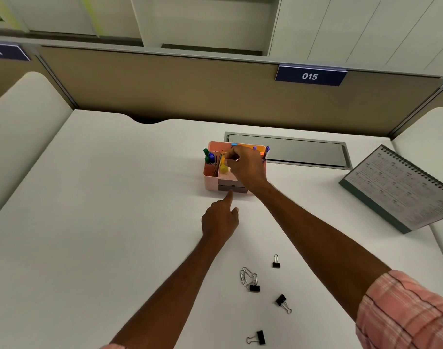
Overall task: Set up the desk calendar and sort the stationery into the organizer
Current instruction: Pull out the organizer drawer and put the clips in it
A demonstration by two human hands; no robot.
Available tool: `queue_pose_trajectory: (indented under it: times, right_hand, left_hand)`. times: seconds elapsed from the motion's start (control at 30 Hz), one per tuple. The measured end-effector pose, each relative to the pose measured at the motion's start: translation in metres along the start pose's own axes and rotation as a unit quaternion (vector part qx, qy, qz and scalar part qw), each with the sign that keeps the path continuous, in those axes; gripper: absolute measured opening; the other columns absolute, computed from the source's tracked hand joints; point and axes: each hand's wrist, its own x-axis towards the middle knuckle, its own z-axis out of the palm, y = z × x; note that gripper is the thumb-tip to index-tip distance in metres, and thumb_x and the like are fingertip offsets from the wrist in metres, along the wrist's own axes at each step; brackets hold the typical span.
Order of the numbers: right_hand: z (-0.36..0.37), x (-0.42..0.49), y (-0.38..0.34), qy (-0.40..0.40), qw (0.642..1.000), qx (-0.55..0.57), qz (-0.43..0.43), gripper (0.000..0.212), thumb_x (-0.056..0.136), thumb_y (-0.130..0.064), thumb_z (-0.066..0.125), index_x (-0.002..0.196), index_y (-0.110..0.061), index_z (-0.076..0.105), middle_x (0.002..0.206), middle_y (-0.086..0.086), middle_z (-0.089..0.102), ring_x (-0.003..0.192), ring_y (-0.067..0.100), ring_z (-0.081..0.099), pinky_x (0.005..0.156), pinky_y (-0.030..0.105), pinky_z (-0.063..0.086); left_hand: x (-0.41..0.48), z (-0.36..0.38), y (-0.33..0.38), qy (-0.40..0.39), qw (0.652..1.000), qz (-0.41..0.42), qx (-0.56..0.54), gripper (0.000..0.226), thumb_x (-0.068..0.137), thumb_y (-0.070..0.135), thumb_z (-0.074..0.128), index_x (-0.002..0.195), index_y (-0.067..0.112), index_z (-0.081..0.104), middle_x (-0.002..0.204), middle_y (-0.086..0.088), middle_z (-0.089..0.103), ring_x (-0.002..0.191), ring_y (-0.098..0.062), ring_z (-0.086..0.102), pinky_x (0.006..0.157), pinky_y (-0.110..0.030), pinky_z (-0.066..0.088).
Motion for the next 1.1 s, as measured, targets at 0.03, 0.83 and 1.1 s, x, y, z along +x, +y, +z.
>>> queue_pose_trajectory:
  times: [0.03,0.83,1.1]
  right_hand:
    - [-0.005,-0.006,0.002,0.011,1.0,0.021,0.014,0.004,0.092,-0.013,0.075,0.095,-0.013,0.075,0.091,-0.001,0.074,0.081,0.014,0.068,0.082,0.034,0.062]
    - [-0.086,-0.252,0.099,0.002,0.933,0.192,0.305,0.01,0.087,-0.012,0.078,0.084,-0.021,0.075,0.076,-0.003,0.075,0.062,0.017,0.073,0.064,0.03,0.058]
    - [-0.093,-0.262,0.109,0.011,0.936,0.178,0.303,0.01,0.087,-0.012,0.077,0.084,-0.021,0.075,0.076,-0.004,0.075,0.062,0.017,0.072,0.066,0.033,0.06]
  left_hand:
    - [0.004,0.0,0.001,-0.003,1.0,0.002,0.012,0.062,0.102,0.043,0.056,0.159,0.032,0.033,0.133,-0.003,0.069,0.116,-0.023,0.069,0.097,-0.037,0.057]
    - [0.005,0.009,0.011,-0.001,0.991,0.019,0.135,0.062,0.105,0.037,0.051,0.161,0.03,0.025,0.097,-0.002,0.073,0.078,-0.016,0.068,0.062,-0.026,0.048]
    - [-0.025,0.008,0.002,0.003,0.99,0.029,0.136,0.058,0.107,0.036,0.046,0.161,0.03,0.025,0.102,-0.004,0.073,0.088,-0.021,0.071,0.065,-0.028,0.045]
